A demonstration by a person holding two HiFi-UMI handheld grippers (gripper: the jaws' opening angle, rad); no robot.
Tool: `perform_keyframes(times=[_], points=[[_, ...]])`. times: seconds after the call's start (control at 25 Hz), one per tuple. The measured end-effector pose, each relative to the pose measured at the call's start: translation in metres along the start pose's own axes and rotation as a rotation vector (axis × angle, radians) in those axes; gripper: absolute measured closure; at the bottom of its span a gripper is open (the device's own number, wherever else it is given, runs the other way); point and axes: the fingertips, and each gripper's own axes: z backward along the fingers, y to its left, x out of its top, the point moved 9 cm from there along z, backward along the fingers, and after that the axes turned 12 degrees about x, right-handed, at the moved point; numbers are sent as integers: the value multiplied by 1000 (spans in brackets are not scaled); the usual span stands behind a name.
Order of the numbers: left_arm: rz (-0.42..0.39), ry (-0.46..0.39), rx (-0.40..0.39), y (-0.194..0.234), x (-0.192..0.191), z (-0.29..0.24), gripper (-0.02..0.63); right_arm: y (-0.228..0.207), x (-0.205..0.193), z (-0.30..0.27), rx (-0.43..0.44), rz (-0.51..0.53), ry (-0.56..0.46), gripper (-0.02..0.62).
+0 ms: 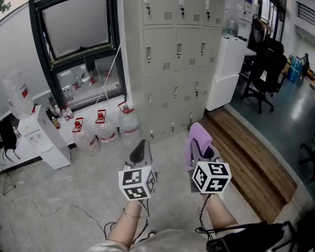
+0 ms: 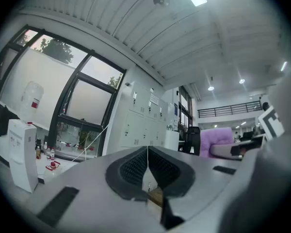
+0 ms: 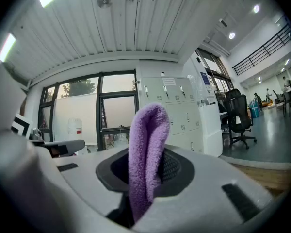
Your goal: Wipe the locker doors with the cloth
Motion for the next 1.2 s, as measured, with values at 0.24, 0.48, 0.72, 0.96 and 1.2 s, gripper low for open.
perform_keyframes(times=[0.24, 0.48, 0.72, 0.96, 1.2], points=[[1, 7, 4, 14, -4, 8, 597, 13, -6, -2, 0, 2, 6, 532], [-3, 16, 10, 29, -4, 15, 597, 27, -10, -8, 15, -12, 20, 529], [-3, 20, 8, 45, -4, 17, 597, 36, -13, -15, -5, -13, 29, 526], [-3, 54, 4, 50, -17, 10, 597, 33, -27, -21, -24, -37, 54, 526], [-7, 97, 0, 40, -35, -22, 597, 1, -38, -40, -48, -74, 76, 526]])
